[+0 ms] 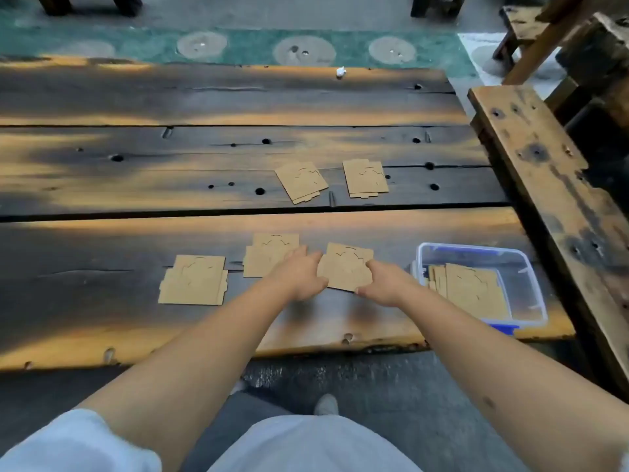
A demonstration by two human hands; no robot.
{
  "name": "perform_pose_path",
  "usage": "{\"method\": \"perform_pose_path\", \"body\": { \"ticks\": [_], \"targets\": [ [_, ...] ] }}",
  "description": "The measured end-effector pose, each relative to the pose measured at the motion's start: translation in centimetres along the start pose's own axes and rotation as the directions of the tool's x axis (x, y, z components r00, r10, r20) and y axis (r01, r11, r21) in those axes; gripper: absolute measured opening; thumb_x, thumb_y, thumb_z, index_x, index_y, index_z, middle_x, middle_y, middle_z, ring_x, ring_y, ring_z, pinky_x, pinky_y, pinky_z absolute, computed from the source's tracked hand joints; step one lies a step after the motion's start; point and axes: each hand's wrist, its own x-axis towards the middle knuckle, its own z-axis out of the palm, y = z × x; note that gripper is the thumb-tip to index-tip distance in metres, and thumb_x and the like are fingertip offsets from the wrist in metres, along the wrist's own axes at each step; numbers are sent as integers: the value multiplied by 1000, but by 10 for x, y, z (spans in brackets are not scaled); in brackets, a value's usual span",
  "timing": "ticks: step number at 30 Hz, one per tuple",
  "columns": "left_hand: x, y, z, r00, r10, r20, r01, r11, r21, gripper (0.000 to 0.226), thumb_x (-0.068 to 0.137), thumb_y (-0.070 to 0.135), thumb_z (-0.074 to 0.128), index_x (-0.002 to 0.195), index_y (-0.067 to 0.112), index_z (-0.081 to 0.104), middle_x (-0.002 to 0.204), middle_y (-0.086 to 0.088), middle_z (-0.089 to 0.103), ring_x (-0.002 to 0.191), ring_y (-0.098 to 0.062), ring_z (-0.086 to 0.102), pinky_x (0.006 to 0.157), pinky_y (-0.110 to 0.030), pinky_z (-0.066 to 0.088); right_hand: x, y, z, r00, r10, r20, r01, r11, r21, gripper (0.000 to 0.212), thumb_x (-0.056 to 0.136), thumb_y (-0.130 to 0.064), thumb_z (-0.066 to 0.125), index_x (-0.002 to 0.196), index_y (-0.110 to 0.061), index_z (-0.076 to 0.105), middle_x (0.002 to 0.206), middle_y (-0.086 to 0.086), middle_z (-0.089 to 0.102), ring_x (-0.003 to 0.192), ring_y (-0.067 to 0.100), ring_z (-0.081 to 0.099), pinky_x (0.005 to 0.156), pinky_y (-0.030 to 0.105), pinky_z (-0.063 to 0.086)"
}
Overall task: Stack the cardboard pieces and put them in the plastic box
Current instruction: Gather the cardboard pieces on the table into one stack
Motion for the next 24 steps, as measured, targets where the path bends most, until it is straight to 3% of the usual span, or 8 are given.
{"method": "perform_pose_path", "body": {
  "ticks": [5, 8, 10, 13, 17, 21, 24],
  "targets": [
    [18, 11, 24, 992, -30, 124, 41, 995, -89, 64, 88, 35, 54, 142, 9, 35, 141, -19, 40, 129, -34, 41, 103, -36, 35, 12, 15, 15, 998, 65, 25, -68, 984, 163, 63, 81, -39, 67, 135, -15, 46, 131, 10, 58, 116, 29, 55, 85, 33, 44],
    [32, 17, 36, 985, -80, 155, 111, 973, -203, 61, 86, 32, 57, 140, 10, 38, 139, -20, 43, 125, -34, 45, 98, -33, 37, 24, 19, 24, 994, 105, 20, -107, 965, 239, 69, 79, -40, 69, 137, -14, 42, 134, 14, 54, 119, 32, 52, 93, 38, 45],
    [41, 20, 45, 974, -139, 177, 190, 929, -316, 60, 84, 30, 59, 137, 10, 40, 136, -18, 46, 121, -34, 49, 95, -34, 41, 32, 21, 31, 990, 139, 20, -138, 945, 296, 75, 77, -39, 71, 140, -16, 38, 136, 16, 52, 122, 34, 50, 98, 42, 43],
    [49, 21, 55, 950, -220, 221, 304, 815, -493, 57, 83, 30, 61, 134, 10, 43, 136, -13, 52, 120, -30, 50, 95, -35, 43, 37, 19, 39, 975, 212, 61, -216, 864, 454, 82, 78, -37, 73, 145, -16, 31, 142, 14, 48, 126, 33, 48, 96, 35, 41],
    [56, 21, 64, 929, -300, 218, 371, 747, -552, 58, 82, 33, 58, 135, 15, 43, 136, -11, 48, 119, -29, 48, 83, -28, 34, 42, 19, 51, 960, 280, 30, -260, 838, 480, 83, 76, -40, 74, 142, -12, 33, 140, 15, 46, 126, 33, 47, 92, 33, 39],
    [55, 14, 61, 897, -358, 259, 437, 636, -636, 64, 83, 33, 60, 139, 12, 37, 139, -15, 46, 127, -32, 45, 102, -36, 41, 45, 20, 54, 927, 376, -2, -274, 680, 680, 74, 75, -33, 79, 134, -13, 40, 135, 11, 52, 121, 29, 52, 100, 39, 43],
    [51, 4, 58, 869, -384, 313, 486, 546, -682, 62, 83, 33, 61, 136, 9, 39, 133, -11, 49, 122, -29, 48, 102, -42, 44, 44, 22, 55, 893, 451, -10, -308, 626, 716, 67, 77, -31, 77, 132, -12, 44, 134, 13, 49, 117, 31, 53, 100, 43, 44]
  ]
}}
